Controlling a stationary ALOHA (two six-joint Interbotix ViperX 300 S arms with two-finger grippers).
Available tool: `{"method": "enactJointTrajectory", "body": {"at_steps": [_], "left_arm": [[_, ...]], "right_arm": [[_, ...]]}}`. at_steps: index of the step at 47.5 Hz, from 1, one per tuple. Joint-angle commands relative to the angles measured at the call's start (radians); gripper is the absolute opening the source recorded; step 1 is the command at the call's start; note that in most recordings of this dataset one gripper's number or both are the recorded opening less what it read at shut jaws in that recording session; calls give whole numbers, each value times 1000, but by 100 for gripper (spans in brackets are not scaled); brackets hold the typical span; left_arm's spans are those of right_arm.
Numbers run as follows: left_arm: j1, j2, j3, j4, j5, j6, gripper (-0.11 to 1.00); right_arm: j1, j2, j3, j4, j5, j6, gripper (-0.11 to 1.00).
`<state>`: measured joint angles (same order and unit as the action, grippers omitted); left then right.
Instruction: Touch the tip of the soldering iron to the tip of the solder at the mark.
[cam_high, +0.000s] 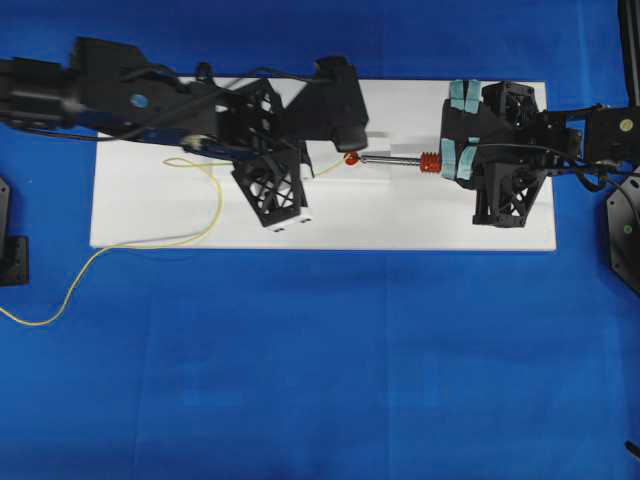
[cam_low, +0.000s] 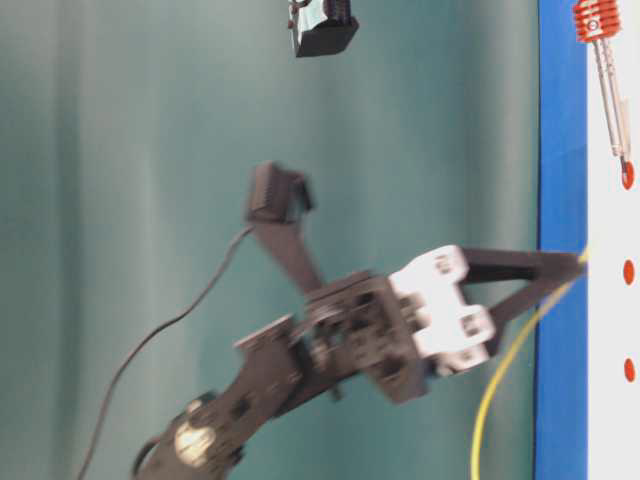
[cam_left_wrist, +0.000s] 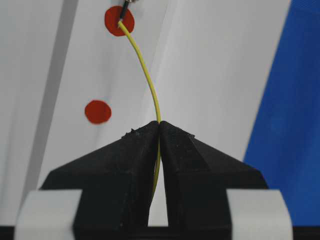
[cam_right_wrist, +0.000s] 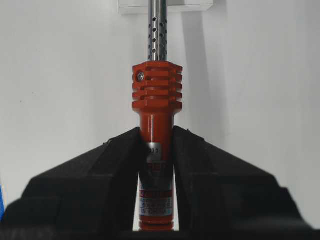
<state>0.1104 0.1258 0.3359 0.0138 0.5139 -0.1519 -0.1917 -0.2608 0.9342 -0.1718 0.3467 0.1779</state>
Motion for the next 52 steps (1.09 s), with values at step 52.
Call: {"method": "enactJointTrajectory", "body": {"at_steps": [52], "left_arm": [[-12, -482, 344, 0, -137, -11, 1]], "right_arm": [[0, -385, 80, 0, 2, 2, 6]]}}
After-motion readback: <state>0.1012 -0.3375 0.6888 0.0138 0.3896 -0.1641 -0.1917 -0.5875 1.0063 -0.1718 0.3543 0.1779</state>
